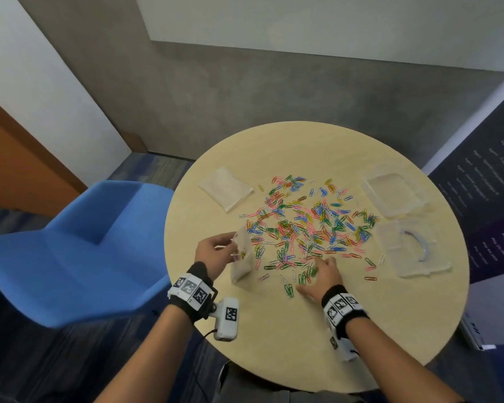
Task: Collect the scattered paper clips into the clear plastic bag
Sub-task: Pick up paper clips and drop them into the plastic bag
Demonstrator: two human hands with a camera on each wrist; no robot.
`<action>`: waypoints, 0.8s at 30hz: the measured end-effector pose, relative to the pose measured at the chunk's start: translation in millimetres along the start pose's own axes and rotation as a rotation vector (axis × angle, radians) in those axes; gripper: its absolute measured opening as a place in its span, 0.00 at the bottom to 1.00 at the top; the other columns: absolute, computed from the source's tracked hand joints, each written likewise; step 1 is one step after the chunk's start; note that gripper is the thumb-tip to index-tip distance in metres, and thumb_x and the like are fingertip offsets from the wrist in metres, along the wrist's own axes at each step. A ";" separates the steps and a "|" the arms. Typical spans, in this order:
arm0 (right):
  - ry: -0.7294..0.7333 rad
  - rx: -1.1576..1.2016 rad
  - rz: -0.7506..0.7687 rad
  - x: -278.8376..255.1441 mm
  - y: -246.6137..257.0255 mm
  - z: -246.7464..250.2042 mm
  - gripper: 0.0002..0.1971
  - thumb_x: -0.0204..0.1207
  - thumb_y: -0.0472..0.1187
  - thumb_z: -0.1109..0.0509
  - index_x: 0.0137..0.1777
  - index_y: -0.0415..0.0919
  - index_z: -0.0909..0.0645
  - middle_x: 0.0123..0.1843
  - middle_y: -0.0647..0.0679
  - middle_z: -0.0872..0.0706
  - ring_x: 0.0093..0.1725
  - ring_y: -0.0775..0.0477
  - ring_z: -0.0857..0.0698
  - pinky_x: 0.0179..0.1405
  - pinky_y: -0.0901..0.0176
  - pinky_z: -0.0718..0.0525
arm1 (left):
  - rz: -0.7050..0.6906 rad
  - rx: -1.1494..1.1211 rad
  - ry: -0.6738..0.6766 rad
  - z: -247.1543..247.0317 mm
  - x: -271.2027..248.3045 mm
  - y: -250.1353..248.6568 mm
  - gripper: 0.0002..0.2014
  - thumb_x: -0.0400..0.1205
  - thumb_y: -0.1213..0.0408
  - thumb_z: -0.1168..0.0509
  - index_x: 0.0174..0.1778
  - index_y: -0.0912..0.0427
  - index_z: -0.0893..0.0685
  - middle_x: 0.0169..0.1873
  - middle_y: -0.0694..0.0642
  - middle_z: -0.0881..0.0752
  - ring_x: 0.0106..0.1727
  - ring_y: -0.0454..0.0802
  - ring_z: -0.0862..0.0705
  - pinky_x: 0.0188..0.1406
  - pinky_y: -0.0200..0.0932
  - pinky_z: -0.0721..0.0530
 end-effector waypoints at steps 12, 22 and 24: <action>-0.074 -0.227 0.410 25.3 82.4 -32.7 0.09 0.77 0.41 0.31 0.55 0.40 0.15 0.58 0.45 0.22 0.55 0.43 0.18 0.54 0.55 0.17 | -0.011 0.066 0.042 -2.7 -10.1 1.7 0.13 0.80 0.72 0.32 0.61 0.63 0.13 0.41 0.59 0.13 0.39 0.53 0.12 0.51 0.54 0.10; 0.167 0.914 -0.120 38.6 45.8 11.0 0.09 0.70 0.31 0.22 0.51 0.34 0.12 0.46 0.42 0.09 0.41 0.48 0.10 0.41 0.65 0.11 | 0.005 0.124 0.076 -27.3 -8.6 -1.6 0.14 0.80 0.71 0.32 0.62 0.60 0.13 0.38 0.51 0.14 0.35 0.48 0.12 0.50 0.53 0.10; 0.310 1.318 -0.157 27.6 60.1 20.6 0.09 0.73 0.25 0.27 0.52 0.28 0.16 0.50 0.38 0.11 0.46 0.45 0.11 0.44 0.62 0.10 | 0.001 0.121 0.079 -36.5 -8.6 -4.7 0.14 0.80 0.72 0.33 0.62 0.59 0.14 0.37 0.51 0.14 0.35 0.50 0.11 0.49 0.52 0.09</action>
Point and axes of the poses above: each hand's wrist, its own x-axis towards the middle knuckle, its own z-axis out of the back of the hand, y = z × x, the point moved 6 cm from there along x, towards the middle knuckle
